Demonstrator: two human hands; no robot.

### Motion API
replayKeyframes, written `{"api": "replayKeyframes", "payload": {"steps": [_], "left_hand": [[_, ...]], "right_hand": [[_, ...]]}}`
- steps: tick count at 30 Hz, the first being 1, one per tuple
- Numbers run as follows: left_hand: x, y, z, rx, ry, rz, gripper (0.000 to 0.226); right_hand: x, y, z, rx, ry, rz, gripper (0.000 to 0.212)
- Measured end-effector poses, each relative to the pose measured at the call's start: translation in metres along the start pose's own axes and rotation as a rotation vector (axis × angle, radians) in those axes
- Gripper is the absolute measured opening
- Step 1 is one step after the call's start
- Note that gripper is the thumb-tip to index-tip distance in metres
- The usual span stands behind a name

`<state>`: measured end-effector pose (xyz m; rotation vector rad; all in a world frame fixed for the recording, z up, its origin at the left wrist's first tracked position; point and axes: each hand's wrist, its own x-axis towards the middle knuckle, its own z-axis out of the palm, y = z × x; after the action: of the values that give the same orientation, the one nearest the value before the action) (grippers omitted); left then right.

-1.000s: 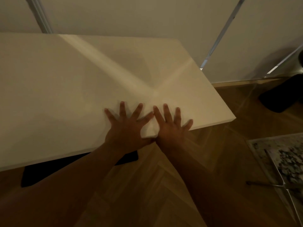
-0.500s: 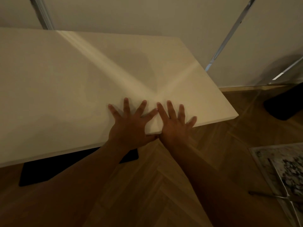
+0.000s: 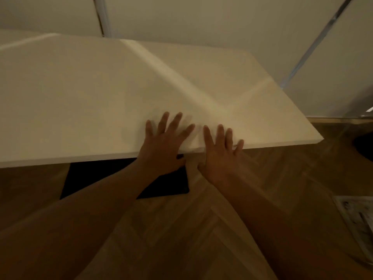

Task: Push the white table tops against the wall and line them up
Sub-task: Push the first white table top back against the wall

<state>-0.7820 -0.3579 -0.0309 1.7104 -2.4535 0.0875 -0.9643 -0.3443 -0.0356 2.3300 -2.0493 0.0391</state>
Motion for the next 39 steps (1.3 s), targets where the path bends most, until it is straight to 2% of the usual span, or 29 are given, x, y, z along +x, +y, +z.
{"api": "replayKeyframes", "payload": {"steps": [2,8,12,20,25,28,39], "left_hand": [[-0.032,-0.04,-0.01,-0.008,0.046,-0.069,0.101],[-0.112,-0.146,-0.038,0.019,-0.065,-0.208,0.104],[-0.164,-0.201,-0.041,0.012,-0.098,-0.278,0.106],[-0.231,-0.314,-0.053,0.052,-0.099,-0.255,0.109],[-0.239,-0.363,-0.052,0.081,-0.126,-0.23,0.112],[-0.237,-0.372,-0.051,0.065,-0.168,-0.208,0.11],[-0.236,-0.38,-0.051,0.023,-0.171,-0.134,0.1]], "right_hand": [[-0.002,-0.027,0.002,-0.009,0.025,-0.067,0.106],[-0.01,-0.147,-0.007,0.115,0.067,-0.278,0.11],[-0.015,-0.224,-0.01,0.105,0.064,-0.388,0.108],[-0.013,-0.345,-0.013,-0.002,0.081,-0.48,0.107],[0.005,-0.389,-0.014,0.035,0.051,-0.453,0.106],[0.016,-0.41,-0.011,0.05,-0.009,-0.521,0.106],[0.019,-0.416,-0.01,0.006,-0.025,-0.532,0.107]]}}
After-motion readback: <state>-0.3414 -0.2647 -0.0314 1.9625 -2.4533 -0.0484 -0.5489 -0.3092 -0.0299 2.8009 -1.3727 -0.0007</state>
